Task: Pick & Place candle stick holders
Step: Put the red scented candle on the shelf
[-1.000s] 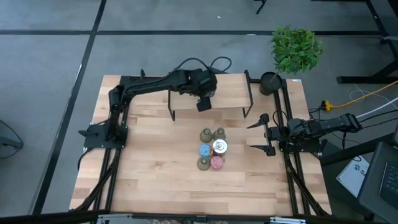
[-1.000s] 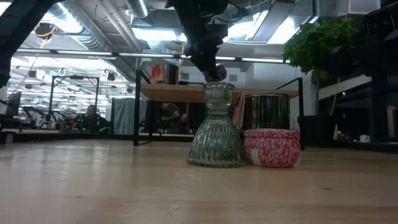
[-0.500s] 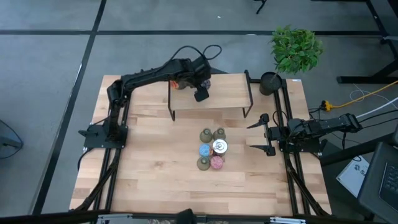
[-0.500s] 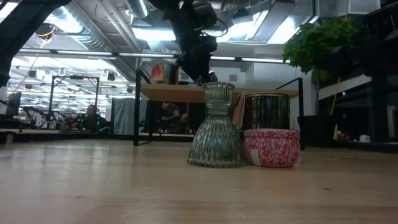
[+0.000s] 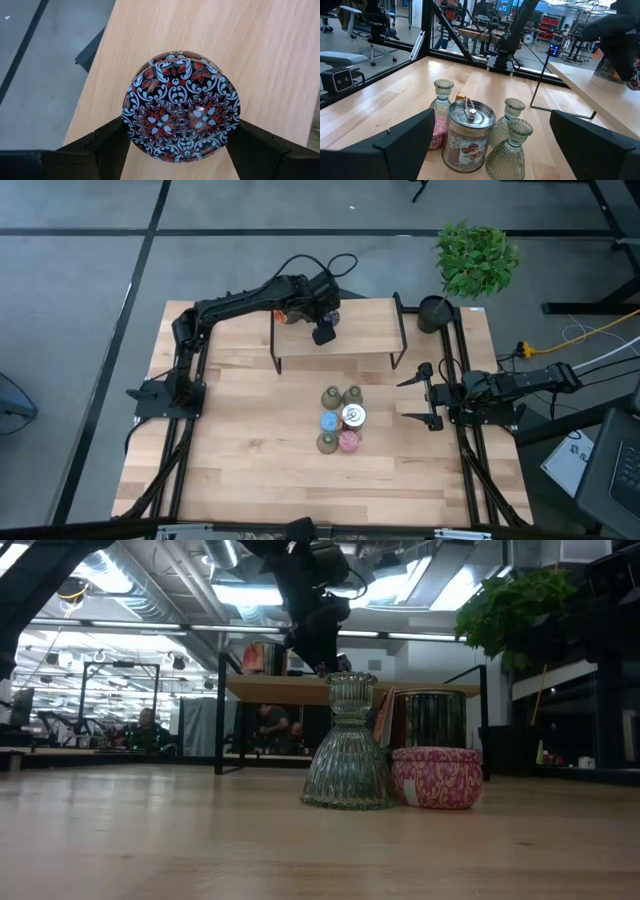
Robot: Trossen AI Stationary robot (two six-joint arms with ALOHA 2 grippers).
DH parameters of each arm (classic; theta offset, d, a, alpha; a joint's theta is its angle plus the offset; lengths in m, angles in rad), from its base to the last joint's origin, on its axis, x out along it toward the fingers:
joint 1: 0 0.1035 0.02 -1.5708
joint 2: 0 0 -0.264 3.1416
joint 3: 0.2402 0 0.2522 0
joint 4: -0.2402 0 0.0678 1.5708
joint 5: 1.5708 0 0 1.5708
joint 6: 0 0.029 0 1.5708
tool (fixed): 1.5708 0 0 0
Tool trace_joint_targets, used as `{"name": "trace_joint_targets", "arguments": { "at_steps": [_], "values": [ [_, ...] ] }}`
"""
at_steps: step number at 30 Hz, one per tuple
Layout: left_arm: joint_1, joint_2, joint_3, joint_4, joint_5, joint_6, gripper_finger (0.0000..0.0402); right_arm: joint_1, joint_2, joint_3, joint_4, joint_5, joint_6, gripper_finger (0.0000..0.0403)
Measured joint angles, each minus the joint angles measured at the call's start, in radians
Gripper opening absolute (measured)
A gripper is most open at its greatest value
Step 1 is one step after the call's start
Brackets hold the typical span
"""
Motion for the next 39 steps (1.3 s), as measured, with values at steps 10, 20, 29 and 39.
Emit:
{"name": "trace_joint_targets", "arguments": {
  "at_steps": [10,20,29,39],
  "values": [
    [0.002,0.028,0.0,-0.001,-0.021,0.025,0.0283,0.0,0.0,0.0,0.0,0.0,0.0,0.0398],
    [0.002,0.03,0.0,-0.001,-0.047,0.035,0.0301,0.0,0.0,0.0,0.0,0.0,0.0,0.0398],
    [0.002,0.031,-0.001,-0.001,-0.049,0.06,0.0315,0.0,0.0,0.0,0.0,0.0,0.0,0.0398],
    [-0.014,-0.018,0.002,-0.036,-0.126,0.103,0.0314,0.0,0.0,0.0,0.0,0.0,0.0,0.0398]
  ]
}}
